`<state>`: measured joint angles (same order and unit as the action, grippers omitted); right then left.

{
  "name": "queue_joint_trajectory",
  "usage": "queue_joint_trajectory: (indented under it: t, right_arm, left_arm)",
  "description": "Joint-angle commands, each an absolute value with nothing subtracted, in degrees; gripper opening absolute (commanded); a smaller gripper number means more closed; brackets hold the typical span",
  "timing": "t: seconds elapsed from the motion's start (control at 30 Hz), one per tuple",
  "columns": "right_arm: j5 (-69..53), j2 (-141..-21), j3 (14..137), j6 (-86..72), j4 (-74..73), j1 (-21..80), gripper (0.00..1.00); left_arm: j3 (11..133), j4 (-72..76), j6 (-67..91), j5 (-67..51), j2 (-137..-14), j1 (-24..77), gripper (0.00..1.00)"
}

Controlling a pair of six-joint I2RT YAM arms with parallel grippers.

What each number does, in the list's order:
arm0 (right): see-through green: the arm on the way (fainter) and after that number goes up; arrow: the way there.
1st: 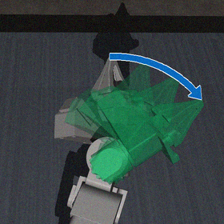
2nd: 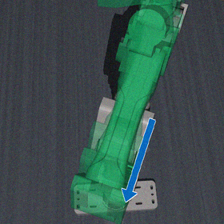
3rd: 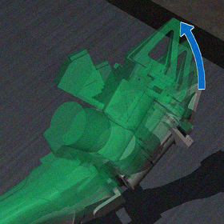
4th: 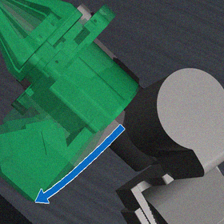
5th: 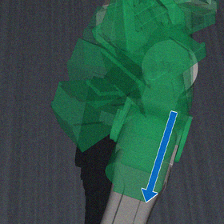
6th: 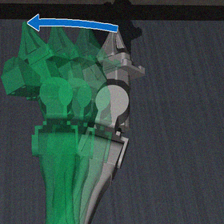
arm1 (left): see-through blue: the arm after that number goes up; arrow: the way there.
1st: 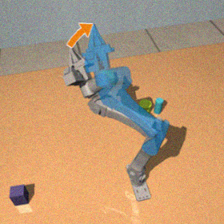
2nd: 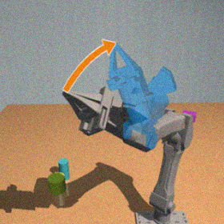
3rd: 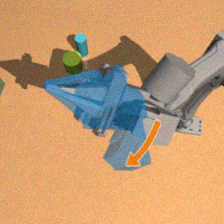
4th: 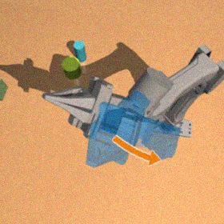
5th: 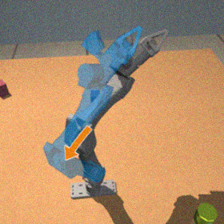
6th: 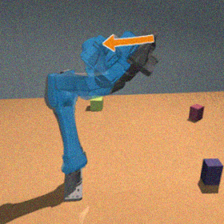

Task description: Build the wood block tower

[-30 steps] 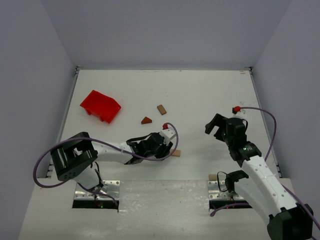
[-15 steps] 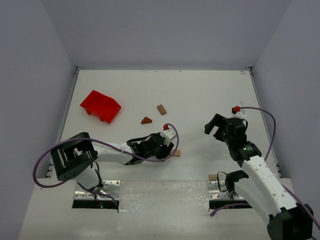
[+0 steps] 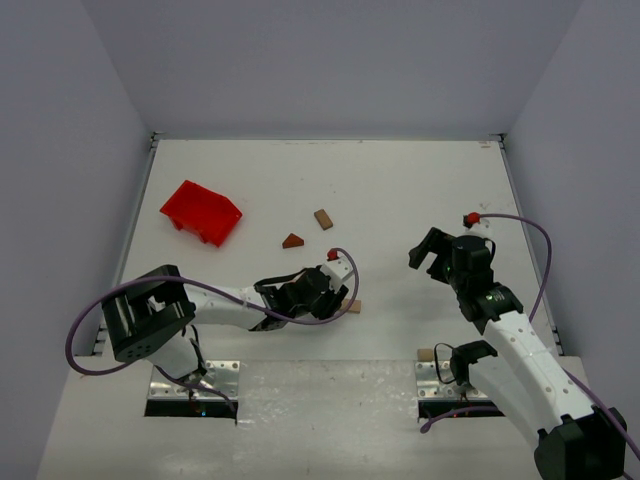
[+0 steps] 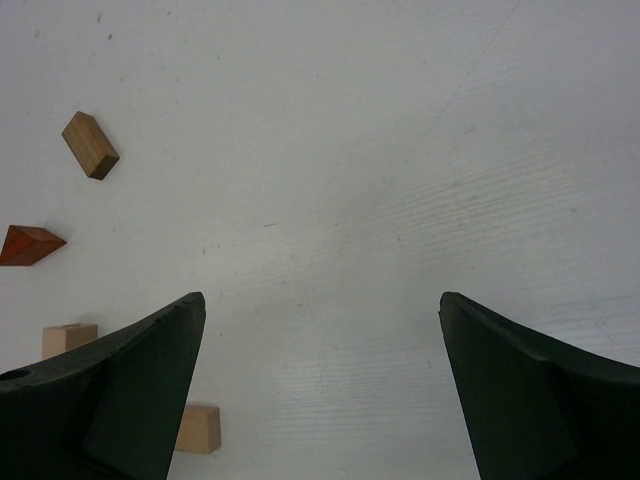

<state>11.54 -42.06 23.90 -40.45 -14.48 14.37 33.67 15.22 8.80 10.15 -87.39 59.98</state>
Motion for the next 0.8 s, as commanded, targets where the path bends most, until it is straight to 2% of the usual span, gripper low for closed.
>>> queue_joint_trajectory:
  t: [0.0, 0.77]
  right_arm:
    - [11.87, -41.66, 23.88, -39.44, -13.24, 14.24, 0.99]
    - [11.43, -42.36, 24.17, -39.20, -13.27, 14.24, 0.99]
  left_arm:
    - [35.45, 18.19, 8.26, 10.92, -87.77, 60.73, 0.42]
    - [36.39, 19.10, 7.73, 12.73, -88.86, 61.44, 0.37]
